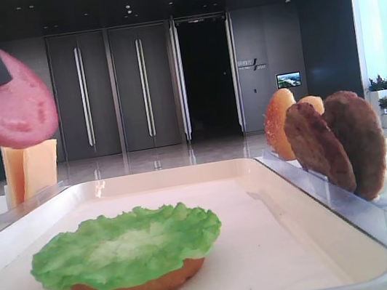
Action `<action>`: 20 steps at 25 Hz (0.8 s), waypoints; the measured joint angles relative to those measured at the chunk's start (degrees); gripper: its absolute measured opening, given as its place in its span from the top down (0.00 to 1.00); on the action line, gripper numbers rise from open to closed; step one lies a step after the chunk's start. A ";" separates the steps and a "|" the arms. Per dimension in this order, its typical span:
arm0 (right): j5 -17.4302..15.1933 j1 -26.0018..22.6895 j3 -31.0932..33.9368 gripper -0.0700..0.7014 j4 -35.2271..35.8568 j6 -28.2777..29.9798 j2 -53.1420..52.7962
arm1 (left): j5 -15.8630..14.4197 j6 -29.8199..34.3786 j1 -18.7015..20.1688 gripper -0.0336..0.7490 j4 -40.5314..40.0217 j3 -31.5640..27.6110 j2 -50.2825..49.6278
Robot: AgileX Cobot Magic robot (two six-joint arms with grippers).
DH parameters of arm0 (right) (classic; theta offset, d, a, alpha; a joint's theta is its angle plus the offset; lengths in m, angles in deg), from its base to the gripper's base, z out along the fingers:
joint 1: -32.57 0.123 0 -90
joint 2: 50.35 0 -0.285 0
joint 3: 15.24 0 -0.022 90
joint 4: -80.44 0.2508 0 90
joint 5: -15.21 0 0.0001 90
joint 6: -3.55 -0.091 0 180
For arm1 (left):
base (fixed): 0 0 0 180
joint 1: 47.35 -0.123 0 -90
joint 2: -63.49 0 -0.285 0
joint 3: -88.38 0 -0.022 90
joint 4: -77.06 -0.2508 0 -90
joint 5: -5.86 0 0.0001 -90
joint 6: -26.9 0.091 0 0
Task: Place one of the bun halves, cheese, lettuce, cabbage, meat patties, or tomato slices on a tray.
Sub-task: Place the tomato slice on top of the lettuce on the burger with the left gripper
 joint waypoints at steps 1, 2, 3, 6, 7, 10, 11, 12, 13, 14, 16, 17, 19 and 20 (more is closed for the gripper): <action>0.00 0.00 0.00 0.43 0.00 0.00 0.00 | 0.75 3.57 0.00 0.88 4.16 -1.03 -0.15; 0.00 0.00 0.00 0.43 0.00 0.00 0.00 | 1.27 7.40 0.00 0.88 7.63 -1.93 -0.38; 0.00 0.00 0.00 0.43 0.00 0.00 0.00 | 1.65 10.71 0.00 0.88 12.06 -2.55 -0.86; 0.00 0.00 0.00 0.43 0.00 0.00 0.00 | 2.02 21.28 0.00 0.88 23.88 -4.03 -3.08; 0.00 0.00 0.00 0.43 0.00 0.00 0.00 | 2.02 23.48 0.00 0.88 26.98 -4.18 -4.05; 0.00 0.00 0.00 0.43 0.00 0.00 0.00 | 1.46 29.73 0.00 0.88 34.01 -4.23 -6.77; 0.00 0.00 0.00 0.43 0.00 0.00 0.00 | 1.46 31.41 0.00 0.88 35.79 -4.23 -7.61; 0.00 0.00 0.00 0.43 0.00 0.00 0.00 | 1.33 32.90 0.00 0.88 37.13 -4.23 -8.40; 0.00 0.00 0.00 0.43 0.00 0.00 0.00 | 0.90 34.14 0.00 0.88 38.51 -4.23 -9.09; 0.00 0.00 0.00 0.43 0.00 0.00 0.00 | 0.34 35.04 0.00 0.88 39.53 -4.23 -9.98; 0.00 0.00 0.00 0.43 0.00 0.00 0.00 | -1.46 37.05 0.00 0.88 40.96 -4.23 -11.93; 0.00 0.00 0.00 0.43 0.00 0.00 0.00 | -2.06 37.51 0.00 0.88 41.27 -4.23 -12.69; 0.00 0.00 0.00 0.43 0.00 0.00 0.00 | -2.90 37.83 0.00 0.88 41.48 -4.23 -14.11; 0.00 0.00 0.00 0.43 0.00 0.00 0.00 | -2.89 37.96 0.00 0.88 41.57 -4.23 -14.49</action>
